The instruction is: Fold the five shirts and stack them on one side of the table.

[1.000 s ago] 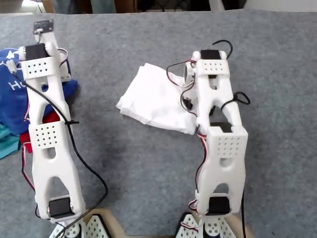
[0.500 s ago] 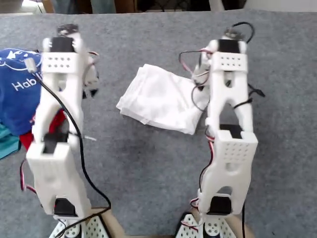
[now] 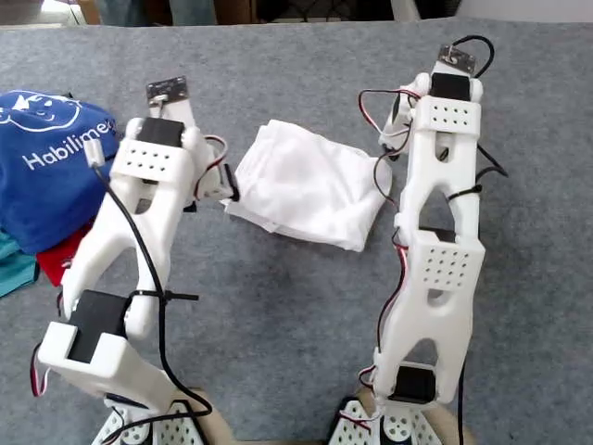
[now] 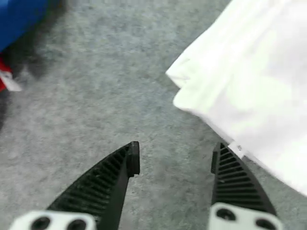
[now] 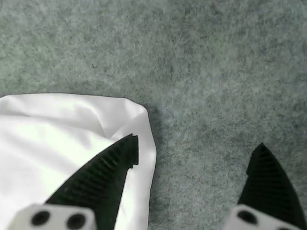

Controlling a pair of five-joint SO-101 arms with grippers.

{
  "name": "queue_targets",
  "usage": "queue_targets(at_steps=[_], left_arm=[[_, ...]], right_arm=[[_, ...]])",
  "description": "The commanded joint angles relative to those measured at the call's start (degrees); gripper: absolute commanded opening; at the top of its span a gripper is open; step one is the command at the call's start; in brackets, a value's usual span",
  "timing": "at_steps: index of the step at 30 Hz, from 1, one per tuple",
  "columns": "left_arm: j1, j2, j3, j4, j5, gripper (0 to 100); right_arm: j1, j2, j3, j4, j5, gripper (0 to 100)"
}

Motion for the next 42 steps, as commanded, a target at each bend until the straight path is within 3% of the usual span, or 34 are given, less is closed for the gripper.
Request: queue_targets(at_steps=[1,9,16,27,30,37,42], left_arm=[[2.2,-2.8,0.1,-4.5,1.8,27],[0.7,9.8,-0.5,-11.0,2.3,27],[0.7,21.4,-9.4,-10.1,2.3,27],[0.6,25.9,-10.9,-10.6,6.2,26],[0.9,27.7,-12.1,-10.9,6.2,21],[1.0,30.9,-16.7,-10.7,6.0,14],[1.0,31.2,-17.9,-10.6,5.9,14]], right_arm=[[0.5,0.3,-3.6,-0.2,0.7,36.4],[0.6,0.5,-3.7,-0.2,1.1,36.4],[0.6,0.2,-3.9,1.3,1.1,36.4],[0.1,0.6,-7.1,4.7,1.1,36.4],[-1.1,0.7,-7.0,4.9,1.1,36.3],[-4.0,0.9,-7.0,4.7,3.4,21.4],[-4.1,5.1,-7.5,4.7,3.5,20.9]])
